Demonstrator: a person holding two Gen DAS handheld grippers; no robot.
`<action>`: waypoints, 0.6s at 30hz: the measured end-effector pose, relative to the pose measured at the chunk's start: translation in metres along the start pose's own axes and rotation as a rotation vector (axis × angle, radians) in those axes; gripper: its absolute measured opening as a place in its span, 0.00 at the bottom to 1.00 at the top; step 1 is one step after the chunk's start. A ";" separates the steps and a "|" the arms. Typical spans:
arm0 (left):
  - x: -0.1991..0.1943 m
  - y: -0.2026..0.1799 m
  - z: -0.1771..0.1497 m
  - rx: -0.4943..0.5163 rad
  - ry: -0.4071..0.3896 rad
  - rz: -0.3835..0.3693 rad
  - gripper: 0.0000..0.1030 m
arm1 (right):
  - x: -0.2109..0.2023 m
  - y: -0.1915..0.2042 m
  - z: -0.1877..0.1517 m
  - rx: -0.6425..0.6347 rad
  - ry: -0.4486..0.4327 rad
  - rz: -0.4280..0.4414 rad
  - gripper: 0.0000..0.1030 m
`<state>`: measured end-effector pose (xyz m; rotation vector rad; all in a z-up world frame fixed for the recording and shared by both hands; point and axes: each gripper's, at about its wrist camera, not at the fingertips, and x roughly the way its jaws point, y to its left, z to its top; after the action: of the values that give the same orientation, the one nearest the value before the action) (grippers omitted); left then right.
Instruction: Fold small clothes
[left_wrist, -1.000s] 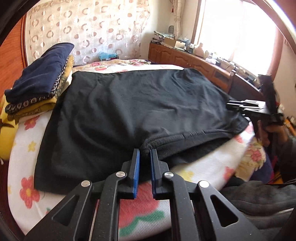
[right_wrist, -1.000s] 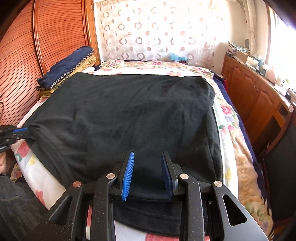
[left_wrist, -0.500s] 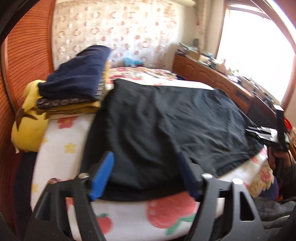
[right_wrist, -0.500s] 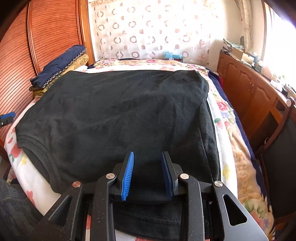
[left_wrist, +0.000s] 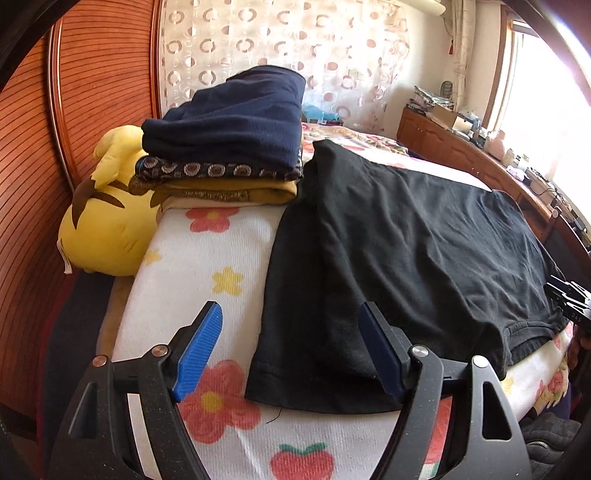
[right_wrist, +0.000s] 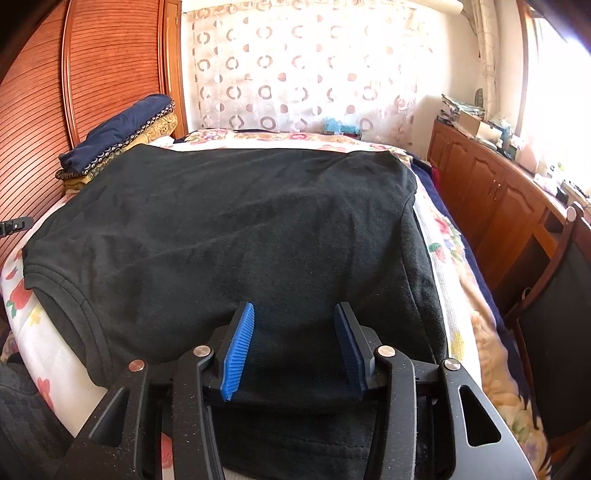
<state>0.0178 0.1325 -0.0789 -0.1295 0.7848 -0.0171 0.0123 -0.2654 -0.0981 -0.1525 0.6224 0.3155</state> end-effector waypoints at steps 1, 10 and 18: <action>0.002 0.000 -0.001 -0.001 0.004 -0.004 0.75 | 0.000 0.000 -0.001 -0.001 -0.004 -0.002 0.48; 0.015 -0.006 -0.010 -0.001 0.054 -0.048 0.75 | -0.001 -0.003 -0.013 0.000 -0.061 -0.007 0.57; 0.016 -0.008 -0.010 0.010 0.048 -0.042 0.75 | -0.003 -0.004 -0.018 0.002 -0.088 -0.005 0.60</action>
<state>0.0218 0.1220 -0.0960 -0.1362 0.8297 -0.0641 0.0014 -0.2743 -0.1110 -0.1371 0.5350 0.3148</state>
